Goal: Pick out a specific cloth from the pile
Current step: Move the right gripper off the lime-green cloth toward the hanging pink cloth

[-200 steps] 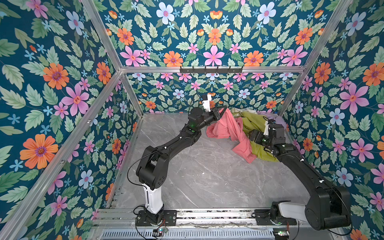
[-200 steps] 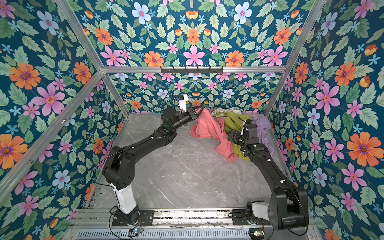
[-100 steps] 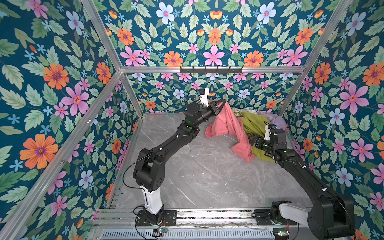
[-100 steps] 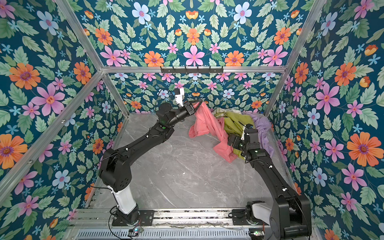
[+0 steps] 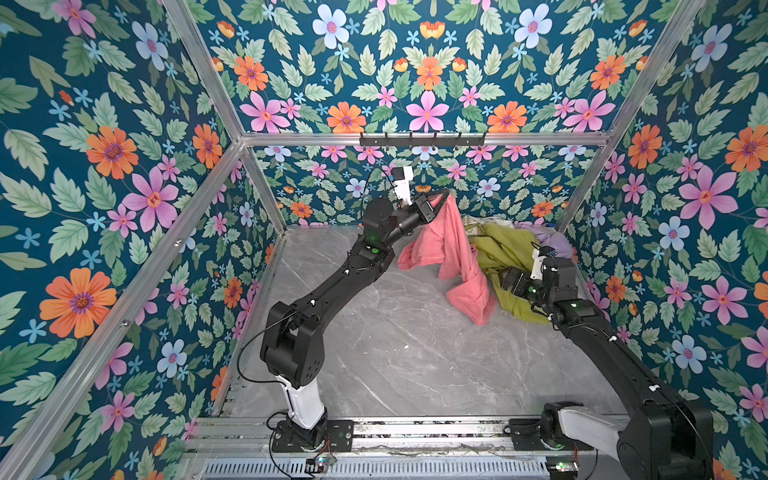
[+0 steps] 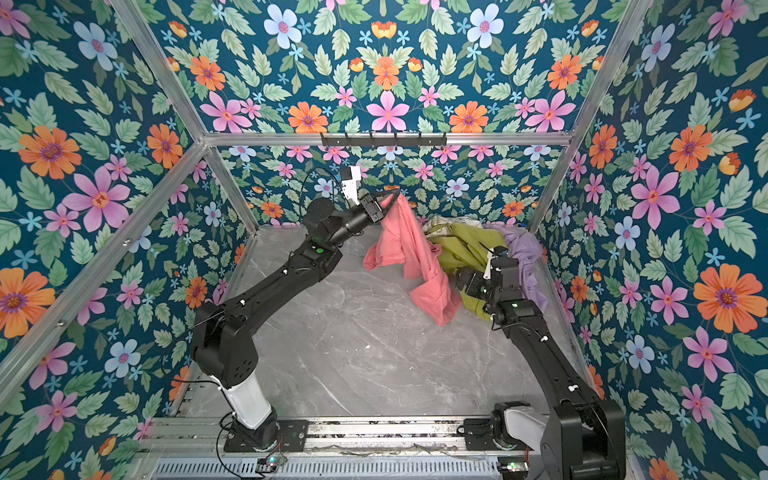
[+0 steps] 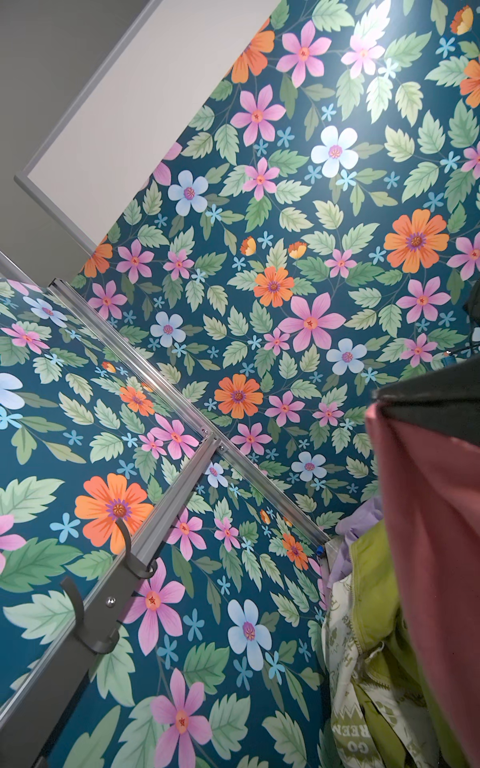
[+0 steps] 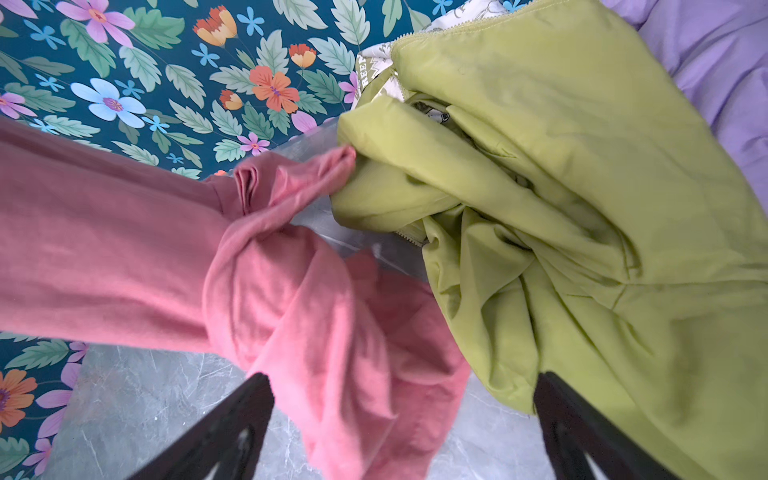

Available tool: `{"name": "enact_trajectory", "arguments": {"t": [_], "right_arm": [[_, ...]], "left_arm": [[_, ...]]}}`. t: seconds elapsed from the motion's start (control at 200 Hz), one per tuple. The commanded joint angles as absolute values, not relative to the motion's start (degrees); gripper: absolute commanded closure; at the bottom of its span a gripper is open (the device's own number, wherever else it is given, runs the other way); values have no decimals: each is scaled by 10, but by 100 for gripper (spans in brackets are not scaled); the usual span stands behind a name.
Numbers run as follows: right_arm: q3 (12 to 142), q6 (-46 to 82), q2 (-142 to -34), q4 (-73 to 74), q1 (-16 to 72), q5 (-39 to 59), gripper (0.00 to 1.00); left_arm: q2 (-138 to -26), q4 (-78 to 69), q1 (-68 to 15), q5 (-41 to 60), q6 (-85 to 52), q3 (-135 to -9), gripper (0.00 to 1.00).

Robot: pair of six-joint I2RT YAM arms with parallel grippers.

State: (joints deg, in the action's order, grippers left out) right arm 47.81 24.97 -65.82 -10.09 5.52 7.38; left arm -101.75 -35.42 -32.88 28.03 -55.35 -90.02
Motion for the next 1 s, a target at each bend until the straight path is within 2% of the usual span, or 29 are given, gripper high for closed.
{"name": "enact_trajectory", "arguments": {"t": [0.0, 0.235, 0.5, 0.82, 0.995], "right_arm": [[477, 257, -650, -95, 55, 86, 1], [470, 286, -634, -71, 63, 124, 1], [476, 280, -640, -18, 111, 139, 10], [540, 220, -723, 15, 205, 93, 14], [585, 197, -782, 26, 225, 80, 17]], "left_arm": [[-1012, -368, -324, 282, -543, -904, 100], [-1007, -367, -322, 283, -545, -906, 100], [-1007, -366, -322, 283, -545, -918, 100], [-1017, -378, -322, 286, -565, -923, 100], [-1013, -382, -322, 286, -568, -922, 100]]}}
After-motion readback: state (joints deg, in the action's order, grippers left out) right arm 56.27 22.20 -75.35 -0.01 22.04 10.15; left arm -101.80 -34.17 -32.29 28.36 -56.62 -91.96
